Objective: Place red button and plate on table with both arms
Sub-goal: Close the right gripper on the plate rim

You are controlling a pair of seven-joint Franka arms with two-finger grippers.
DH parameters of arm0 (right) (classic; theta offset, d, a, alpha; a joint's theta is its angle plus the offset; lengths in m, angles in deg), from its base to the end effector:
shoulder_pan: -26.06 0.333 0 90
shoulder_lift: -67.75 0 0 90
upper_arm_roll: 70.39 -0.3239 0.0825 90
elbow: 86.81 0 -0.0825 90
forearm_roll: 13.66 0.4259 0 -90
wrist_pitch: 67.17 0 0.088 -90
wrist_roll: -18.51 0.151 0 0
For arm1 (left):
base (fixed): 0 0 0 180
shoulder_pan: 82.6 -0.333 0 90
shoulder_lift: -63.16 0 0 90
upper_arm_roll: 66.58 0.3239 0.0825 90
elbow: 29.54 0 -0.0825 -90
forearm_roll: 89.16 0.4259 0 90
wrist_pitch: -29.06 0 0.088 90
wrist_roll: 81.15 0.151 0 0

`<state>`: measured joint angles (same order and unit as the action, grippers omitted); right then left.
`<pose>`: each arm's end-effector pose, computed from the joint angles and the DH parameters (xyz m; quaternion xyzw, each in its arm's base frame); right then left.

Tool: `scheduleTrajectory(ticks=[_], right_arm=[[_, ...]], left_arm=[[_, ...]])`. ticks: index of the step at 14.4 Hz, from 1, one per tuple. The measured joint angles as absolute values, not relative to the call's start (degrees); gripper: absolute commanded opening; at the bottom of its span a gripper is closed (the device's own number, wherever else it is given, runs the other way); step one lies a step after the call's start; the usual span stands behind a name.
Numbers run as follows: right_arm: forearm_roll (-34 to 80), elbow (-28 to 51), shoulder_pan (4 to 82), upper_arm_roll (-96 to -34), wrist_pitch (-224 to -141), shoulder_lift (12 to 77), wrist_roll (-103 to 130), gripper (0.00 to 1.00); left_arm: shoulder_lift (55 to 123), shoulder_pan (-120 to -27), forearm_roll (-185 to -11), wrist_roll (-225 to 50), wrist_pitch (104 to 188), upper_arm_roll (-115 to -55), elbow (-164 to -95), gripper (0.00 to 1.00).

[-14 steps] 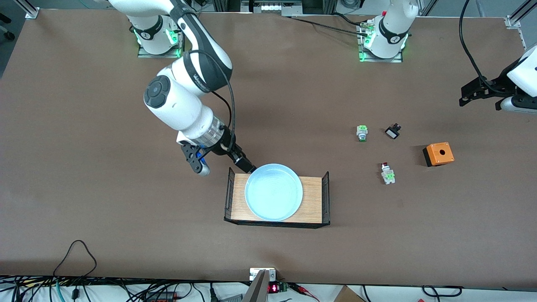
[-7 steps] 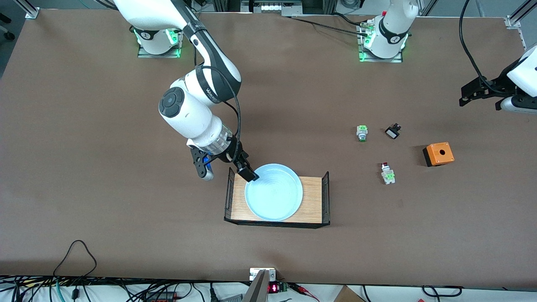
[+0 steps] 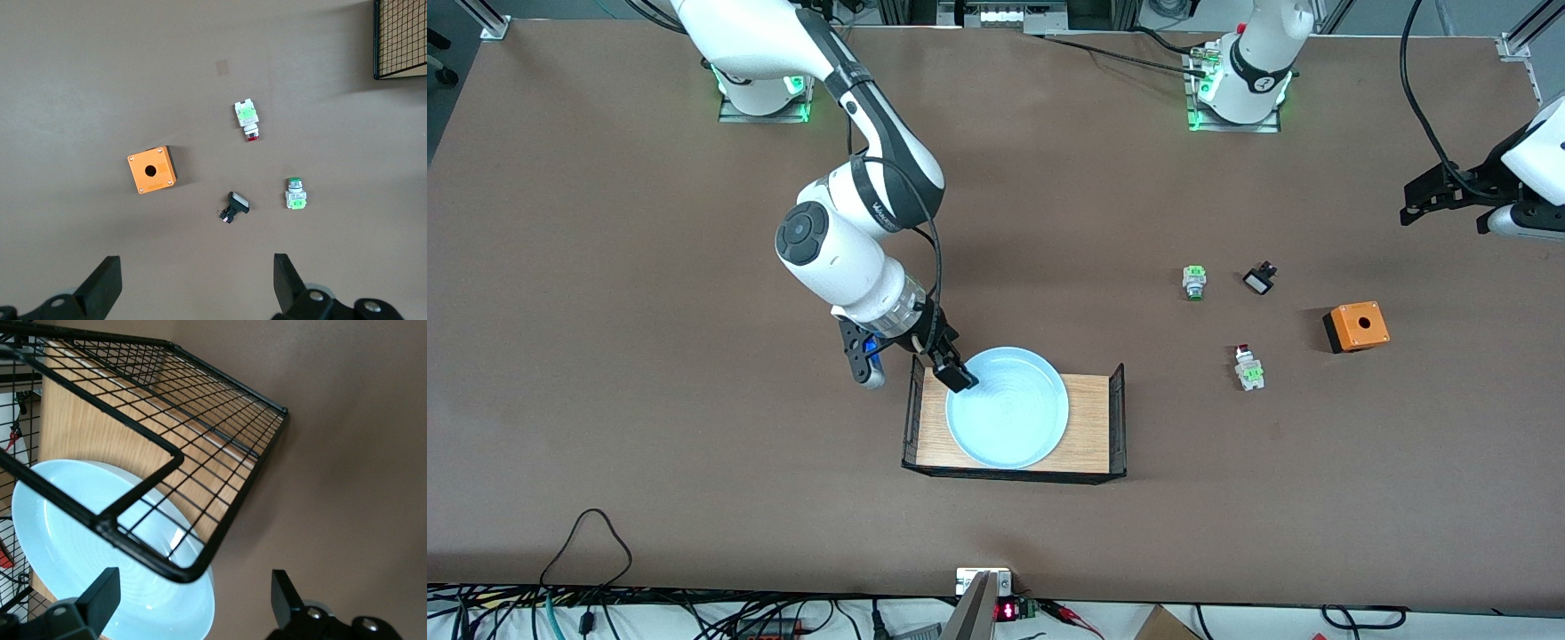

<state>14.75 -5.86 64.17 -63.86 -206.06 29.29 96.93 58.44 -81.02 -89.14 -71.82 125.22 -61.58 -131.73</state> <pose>0.6750 0.4533 0.2901 -0.8294 0.5084 0.0331 0.2294 0.5721 0.0355 0.5359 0.9986 -0.0518 -0.0111 0.0047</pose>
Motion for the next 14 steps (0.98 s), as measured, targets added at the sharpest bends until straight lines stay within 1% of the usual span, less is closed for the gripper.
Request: scheduleTrajectory(ticks=[6, 8, 9, 10, 11, 14], right_arm=[[14.77, -6.46, 65.01, -63.86, -208.23, 27.6, 97.25, 0.99], [14.77, -6.51, 65.25, -63.87, -208.25, 27.38, 97.25, 0.86], [14.77, -6.53, 65.39, -63.87, -208.26, 27.35, 97.25, 0.71], [14.77, -6.56, 65.47, -63.87, -208.27, 27.35, 97.27, 0.67], [14.77, -6.59, 65.51, -63.87, -208.27, 27.35, 97.27, 0.59], [14.77, -6.64, 65.55, -63.86, -208.28, 27.35, 97.29, 0.48]], left_arm=[[58.44, -81.04, -89.14, -71.82, 125.22, -61.58, -131.73, 1.0], [58.44, -81.05, -89.14, -71.82, 125.22, -61.58, -131.73, 1.0], [58.44, -81.06, -89.14, -71.82, 125.22, -61.57, -131.73, 1.0], [58.44, -81.07, -89.14, -71.82, 125.22, -61.56, -131.73, 1.0], [58.44, -81.08, -89.14, -71.82, 125.22, -61.55, -131.73, 1.0], [58.44, -81.08, -89.14, -71.82, 125.22, -61.55, -131.73, 1.0]])
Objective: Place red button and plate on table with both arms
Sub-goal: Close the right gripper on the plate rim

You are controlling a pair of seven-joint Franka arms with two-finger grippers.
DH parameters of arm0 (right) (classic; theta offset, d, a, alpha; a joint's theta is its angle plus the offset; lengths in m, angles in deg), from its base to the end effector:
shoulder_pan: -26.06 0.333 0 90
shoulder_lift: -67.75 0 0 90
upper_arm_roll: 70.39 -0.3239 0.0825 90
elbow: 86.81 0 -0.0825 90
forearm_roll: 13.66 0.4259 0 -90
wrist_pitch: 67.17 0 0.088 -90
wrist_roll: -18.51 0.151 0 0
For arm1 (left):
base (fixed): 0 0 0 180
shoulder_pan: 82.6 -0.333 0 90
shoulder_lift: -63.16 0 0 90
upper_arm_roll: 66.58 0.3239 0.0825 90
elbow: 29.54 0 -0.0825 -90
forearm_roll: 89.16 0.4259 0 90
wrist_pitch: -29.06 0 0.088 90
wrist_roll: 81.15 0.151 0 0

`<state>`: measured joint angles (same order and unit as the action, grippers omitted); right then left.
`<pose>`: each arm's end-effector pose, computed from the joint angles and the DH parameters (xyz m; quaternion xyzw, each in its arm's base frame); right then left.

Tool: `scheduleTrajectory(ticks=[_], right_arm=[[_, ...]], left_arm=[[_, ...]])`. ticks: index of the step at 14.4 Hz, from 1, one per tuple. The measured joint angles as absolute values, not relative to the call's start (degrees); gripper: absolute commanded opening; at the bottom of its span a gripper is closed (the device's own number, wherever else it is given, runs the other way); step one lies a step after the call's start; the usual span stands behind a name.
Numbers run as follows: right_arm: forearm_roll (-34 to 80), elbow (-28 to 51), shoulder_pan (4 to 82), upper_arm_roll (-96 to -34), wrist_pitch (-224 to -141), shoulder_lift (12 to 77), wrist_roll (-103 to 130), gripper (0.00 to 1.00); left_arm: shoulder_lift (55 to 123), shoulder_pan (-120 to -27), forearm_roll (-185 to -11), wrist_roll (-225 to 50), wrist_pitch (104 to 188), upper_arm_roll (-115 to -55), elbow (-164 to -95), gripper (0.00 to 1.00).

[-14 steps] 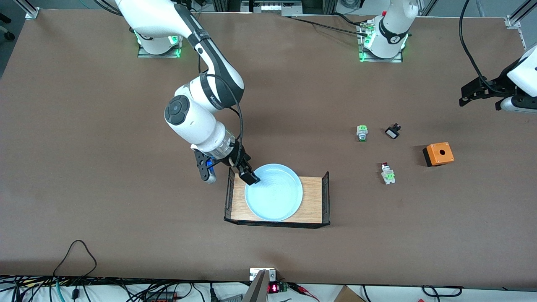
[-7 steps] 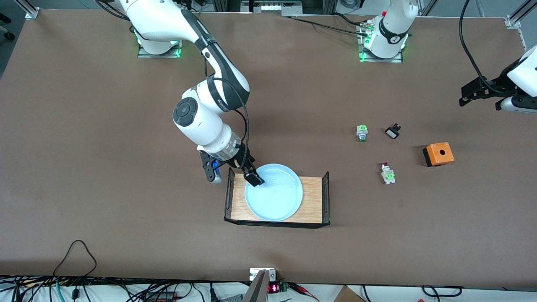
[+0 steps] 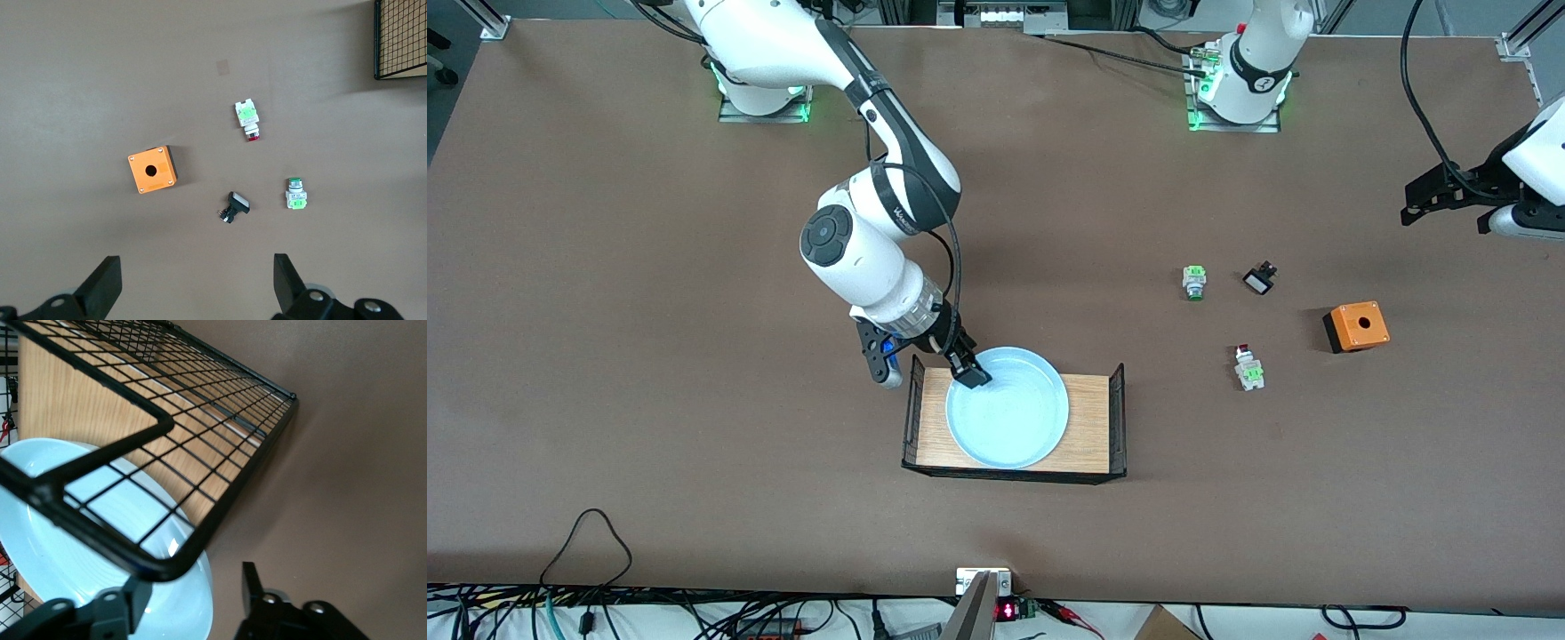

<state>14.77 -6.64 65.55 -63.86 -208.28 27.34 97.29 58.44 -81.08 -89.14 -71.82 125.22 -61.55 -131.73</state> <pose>0.6699 0.4705 0.2745 -0.8311 0.5041 0.0269 0.2333 0.5720 0.0364 0.5359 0.9986 -0.0510 -0.0111 0.0047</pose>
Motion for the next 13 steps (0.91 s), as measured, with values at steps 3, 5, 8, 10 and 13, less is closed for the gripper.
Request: scheduleTrajectory(ticks=[3, 5, 8, 10, 13], right_arm=[[14.78, -6.65, 65.55, -63.87, -208.29, 27.35, 97.32, 0.42], [14.78, -6.66, 65.55, -63.87, -208.29, 27.35, 97.32, 0.38], [14.78, -6.7, 65.58, -63.87, -208.29, 27.35, 97.32, 0.31], [14.78, -6.73, 65.58, -63.87, -208.31, 27.35, 97.32, 0.25], [15.27, -6.77, 65.59, -63.87, -208.32, 27.35, 97.61, 0.17]], left_arm=[[58.44, -81.08, -89.14, -71.82, 125.22, -61.55, -131.73, 1.0], [58.44, -81.08, -89.14, -71.82, 125.22, -61.55, -131.73, 1.0], [58.44, -81.08, -89.14, -71.82, 125.22, -61.55, -131.73, 1.0], [58.44, -81.08, -89.14, -71.82, 125.22, -61.55, -131.73, 1.0], [58.45, -81.09, -89.14, -71.82, 125.22, -61.55, -131.73, 1.0]])
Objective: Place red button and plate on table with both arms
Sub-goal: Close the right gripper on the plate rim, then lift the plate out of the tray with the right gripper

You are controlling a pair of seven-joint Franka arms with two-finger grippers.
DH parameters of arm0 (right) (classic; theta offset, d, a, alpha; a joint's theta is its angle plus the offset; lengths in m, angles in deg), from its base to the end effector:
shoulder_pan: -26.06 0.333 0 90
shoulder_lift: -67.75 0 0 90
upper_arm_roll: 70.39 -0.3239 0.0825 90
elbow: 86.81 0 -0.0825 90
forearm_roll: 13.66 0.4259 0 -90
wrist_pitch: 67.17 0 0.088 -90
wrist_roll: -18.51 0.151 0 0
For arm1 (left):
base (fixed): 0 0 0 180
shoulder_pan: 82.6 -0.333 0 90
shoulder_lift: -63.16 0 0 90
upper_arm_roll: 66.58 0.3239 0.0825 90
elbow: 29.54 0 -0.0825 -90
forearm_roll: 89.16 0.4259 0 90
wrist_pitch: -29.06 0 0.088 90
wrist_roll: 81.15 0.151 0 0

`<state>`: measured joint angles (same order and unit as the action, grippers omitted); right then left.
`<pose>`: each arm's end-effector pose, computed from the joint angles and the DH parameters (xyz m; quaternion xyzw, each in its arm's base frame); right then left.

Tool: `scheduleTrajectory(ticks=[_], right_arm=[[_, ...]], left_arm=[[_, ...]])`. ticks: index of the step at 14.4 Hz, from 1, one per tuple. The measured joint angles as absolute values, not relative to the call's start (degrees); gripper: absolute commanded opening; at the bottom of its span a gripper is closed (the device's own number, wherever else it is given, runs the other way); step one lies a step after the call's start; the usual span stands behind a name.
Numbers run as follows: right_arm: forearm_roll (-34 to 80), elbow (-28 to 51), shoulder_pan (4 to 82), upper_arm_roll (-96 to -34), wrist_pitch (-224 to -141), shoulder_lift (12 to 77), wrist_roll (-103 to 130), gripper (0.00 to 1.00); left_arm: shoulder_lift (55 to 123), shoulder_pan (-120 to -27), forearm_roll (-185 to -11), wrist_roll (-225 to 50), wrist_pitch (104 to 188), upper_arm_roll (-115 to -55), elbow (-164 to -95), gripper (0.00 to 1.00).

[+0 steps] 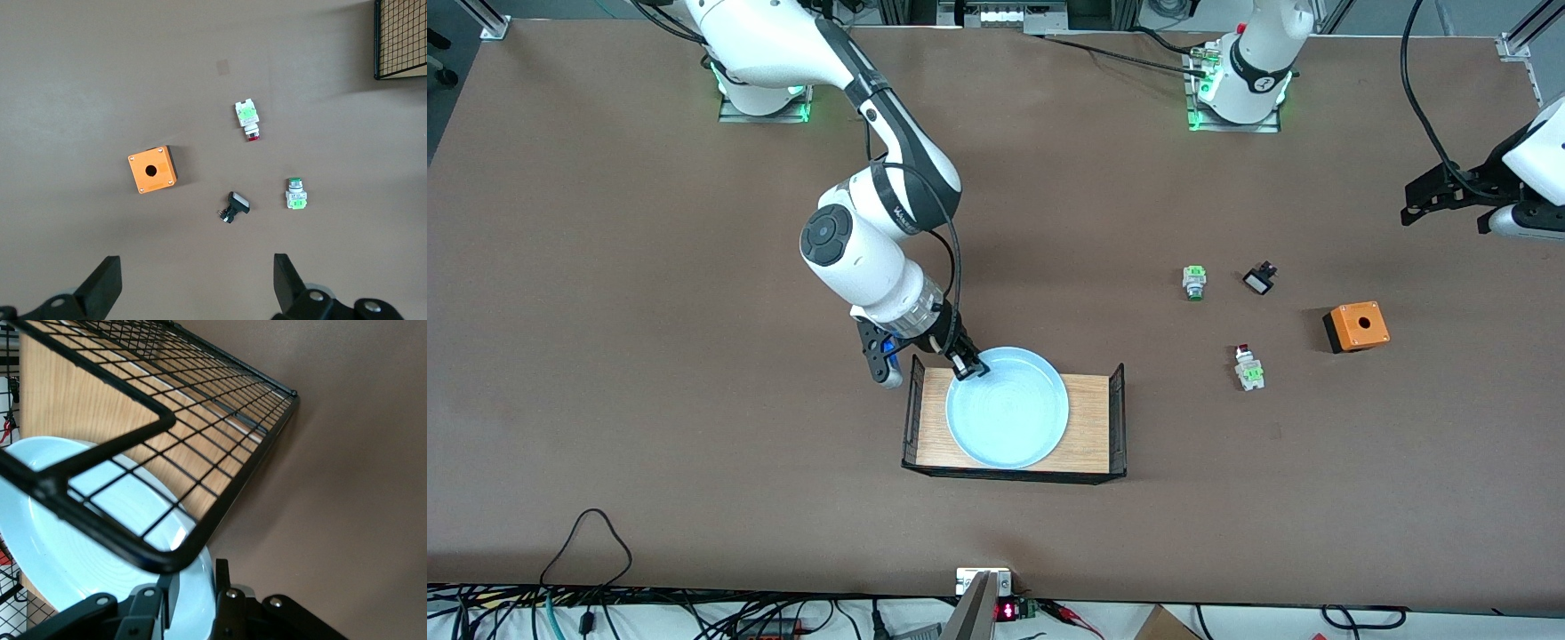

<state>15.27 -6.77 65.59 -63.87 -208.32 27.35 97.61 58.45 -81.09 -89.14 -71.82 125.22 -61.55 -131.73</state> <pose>0.6699 0.4717 0.2761 -0.8278 0.5080 0.0298 0.2362 0.5720 0.0365 0.5358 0.9986 -0.0509 -0.0112 0.0047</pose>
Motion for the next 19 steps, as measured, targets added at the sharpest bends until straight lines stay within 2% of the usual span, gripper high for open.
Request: scheduleTrajectory(ticks=[1, 10, 14, 19], right_arm=[[15.35, -6.77, 65.6, -63.87, -208.32, 27.35, 97.7, 0.14], [15.37, -6.84, 66.0, -63.82, -208.36, 27.35, 97.8, 0.07], [15.37, -7.38, 66.39, -63.82, -208.32, 27.46, 97.8, 0.0], [15.37, -7.49, 66.68, -63.82, -208.06, 28.64, 95.39, 0.0]], left_arm=[[58.45, -81.09, -89.14, -71.82, 125.22, -61.55, -131.73, 1.0], [58.48, -81.09, -89.14, -71.82, 125.22, -61.55, -131.73, 1.0], [58.48, -81.09, -89.14, -71.82, 125.22, -61.55, -131.73, 1.0], [58.49, -81.09, -89.14, -71.82, 125.22, -61.55, -131.73, 1.0]])
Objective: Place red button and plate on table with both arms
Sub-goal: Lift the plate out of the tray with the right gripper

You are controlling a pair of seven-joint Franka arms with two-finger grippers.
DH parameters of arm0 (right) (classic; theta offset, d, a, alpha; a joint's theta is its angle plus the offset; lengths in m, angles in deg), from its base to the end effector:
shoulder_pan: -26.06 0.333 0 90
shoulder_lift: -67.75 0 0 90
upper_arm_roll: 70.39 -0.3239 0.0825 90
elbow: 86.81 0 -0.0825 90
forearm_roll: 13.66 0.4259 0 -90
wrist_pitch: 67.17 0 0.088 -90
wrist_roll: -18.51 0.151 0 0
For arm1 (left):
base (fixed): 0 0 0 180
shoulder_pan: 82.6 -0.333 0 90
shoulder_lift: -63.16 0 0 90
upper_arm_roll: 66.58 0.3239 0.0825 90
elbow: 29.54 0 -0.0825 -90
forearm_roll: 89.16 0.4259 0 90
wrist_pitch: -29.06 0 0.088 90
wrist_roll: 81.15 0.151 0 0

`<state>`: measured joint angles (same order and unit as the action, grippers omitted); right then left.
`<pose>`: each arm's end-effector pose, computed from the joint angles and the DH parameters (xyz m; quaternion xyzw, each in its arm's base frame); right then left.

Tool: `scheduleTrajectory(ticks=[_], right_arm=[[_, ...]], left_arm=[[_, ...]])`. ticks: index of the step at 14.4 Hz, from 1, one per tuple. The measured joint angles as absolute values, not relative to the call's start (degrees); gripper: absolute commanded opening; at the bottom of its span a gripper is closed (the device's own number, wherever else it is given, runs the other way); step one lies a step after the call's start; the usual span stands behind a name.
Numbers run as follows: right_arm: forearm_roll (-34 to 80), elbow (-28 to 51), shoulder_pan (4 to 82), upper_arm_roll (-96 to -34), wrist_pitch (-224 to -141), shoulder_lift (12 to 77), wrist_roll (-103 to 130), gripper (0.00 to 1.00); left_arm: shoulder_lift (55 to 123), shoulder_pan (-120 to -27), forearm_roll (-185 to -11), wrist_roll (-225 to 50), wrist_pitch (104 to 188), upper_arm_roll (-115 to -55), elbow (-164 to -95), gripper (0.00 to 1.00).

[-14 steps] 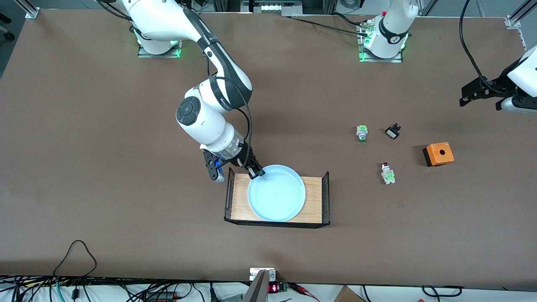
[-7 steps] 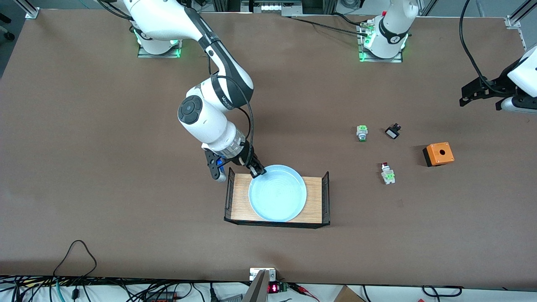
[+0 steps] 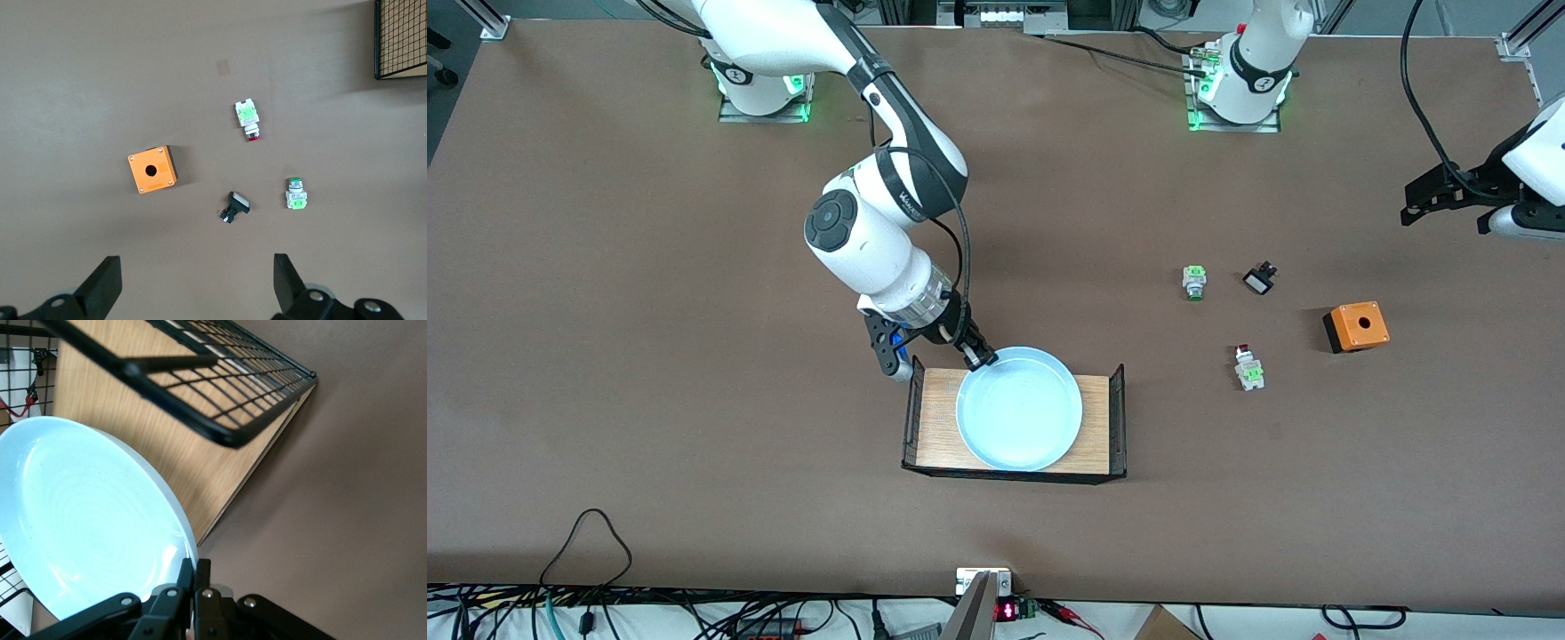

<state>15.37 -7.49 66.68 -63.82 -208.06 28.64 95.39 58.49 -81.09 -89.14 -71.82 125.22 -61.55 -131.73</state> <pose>0.6635 0.4868 0.3009 -0.8401 0.4804 0.0231 0.2510 0.5722 0.0365 0.5354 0.9986 -0.0509 -0.0116 0.0047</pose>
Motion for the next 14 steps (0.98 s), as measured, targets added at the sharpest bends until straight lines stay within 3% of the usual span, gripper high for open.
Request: scheduleTrajectory(ticks=[4, 14], right_arm=[[15.37, -7.76, 66.71, -63.81, -207.72, 30.29, 94.79, 0.0], [15.34, -6.42, 66.03, -62.68, -195.99, 39.77, 89.63, 0.0]], left_arm=[[58.49, -81.1, -89.14, -71.82, 125.22, -61.55, -131.73, 1.0], [58.49, -80.75, -89.14, -71.82, 125.22, -63.05, -130.94, 1.0]])
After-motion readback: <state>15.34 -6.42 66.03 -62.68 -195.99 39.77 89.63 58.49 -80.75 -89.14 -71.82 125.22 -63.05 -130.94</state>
